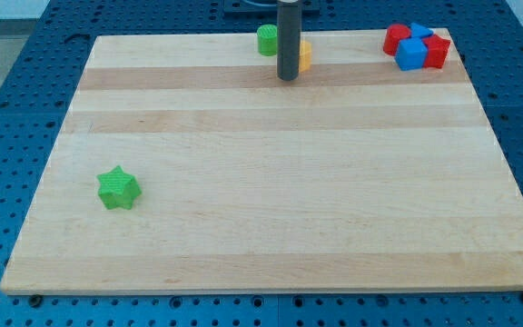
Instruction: Push the yellow hexagon towards downside of the yellow heart
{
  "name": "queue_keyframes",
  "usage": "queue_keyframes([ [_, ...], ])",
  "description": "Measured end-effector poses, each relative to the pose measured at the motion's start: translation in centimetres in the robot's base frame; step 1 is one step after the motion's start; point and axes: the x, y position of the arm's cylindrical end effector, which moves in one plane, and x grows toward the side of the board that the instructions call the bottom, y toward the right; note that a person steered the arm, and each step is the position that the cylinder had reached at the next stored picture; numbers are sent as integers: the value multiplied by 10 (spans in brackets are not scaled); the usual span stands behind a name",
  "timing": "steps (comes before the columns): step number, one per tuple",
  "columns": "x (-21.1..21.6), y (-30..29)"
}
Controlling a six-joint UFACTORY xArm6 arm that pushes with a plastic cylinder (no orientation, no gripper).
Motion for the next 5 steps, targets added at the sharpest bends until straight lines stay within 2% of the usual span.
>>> queue_keyframes([
  [2,-11,0],
  [4,6,31],
  [5,-8,31],
])
